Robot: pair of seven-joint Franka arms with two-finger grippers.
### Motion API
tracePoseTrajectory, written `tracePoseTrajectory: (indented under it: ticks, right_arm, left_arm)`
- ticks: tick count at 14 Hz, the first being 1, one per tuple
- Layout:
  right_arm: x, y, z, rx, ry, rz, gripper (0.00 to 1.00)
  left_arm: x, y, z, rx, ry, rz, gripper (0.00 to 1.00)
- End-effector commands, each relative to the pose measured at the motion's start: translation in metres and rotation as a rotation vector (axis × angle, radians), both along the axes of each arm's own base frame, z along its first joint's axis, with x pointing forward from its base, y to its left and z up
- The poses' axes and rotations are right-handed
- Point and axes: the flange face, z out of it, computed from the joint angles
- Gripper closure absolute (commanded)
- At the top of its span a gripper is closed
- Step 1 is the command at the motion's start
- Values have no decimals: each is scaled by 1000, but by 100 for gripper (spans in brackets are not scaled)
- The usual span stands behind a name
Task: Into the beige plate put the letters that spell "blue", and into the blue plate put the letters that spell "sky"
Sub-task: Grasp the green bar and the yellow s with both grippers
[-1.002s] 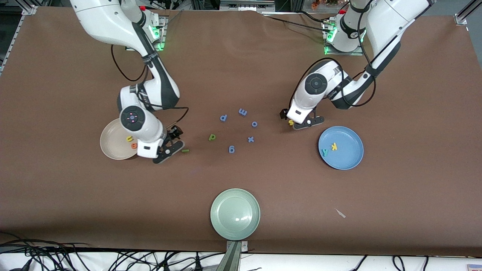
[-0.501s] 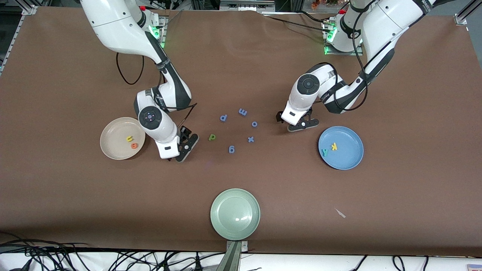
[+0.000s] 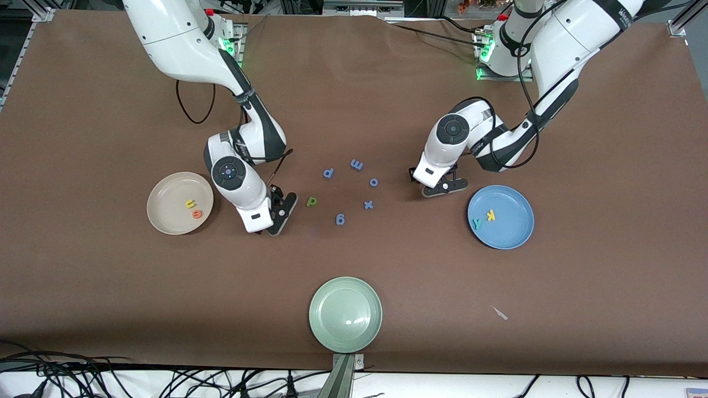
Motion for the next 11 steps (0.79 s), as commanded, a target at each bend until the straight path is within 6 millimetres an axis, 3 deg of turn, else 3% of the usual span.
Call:
tracePoseTrajectory:
  ticks: [1, 2, 4, 5, 6, 9, 11]
  right_arm:
    - [7, 4, -10, 0, -13, 35, 55]
    - [9, 5, -11, 2, -18, 35, 71]
    - [10, 5, -11, 3, -19, 33, 79]
    - [13, 6, -9, 5, -24, 33, 94]
    - [15, 7, -6, 9, -31, 30, 100]
    - [26, -1, 9, 17, -43, 4, 100]
    - [37, -23, 25, 17, -28, -36, 100]
  left_arm:
    - [4, 2, -2, 23, -14, -10, 100]
    - [9, 4, 3, 47, -13, -7, 100]
    - [16, 5, 15, 110, 0, -11, 100]
    - [22, 8, 21, 140, 5, -6, 100]
    - [31, 15, 28, 154, 13, 17, 100]
    - [58, 25, 57, 163, 68, -30, 100]
    - [77, 38, 76, 173, 106, -74, 100]
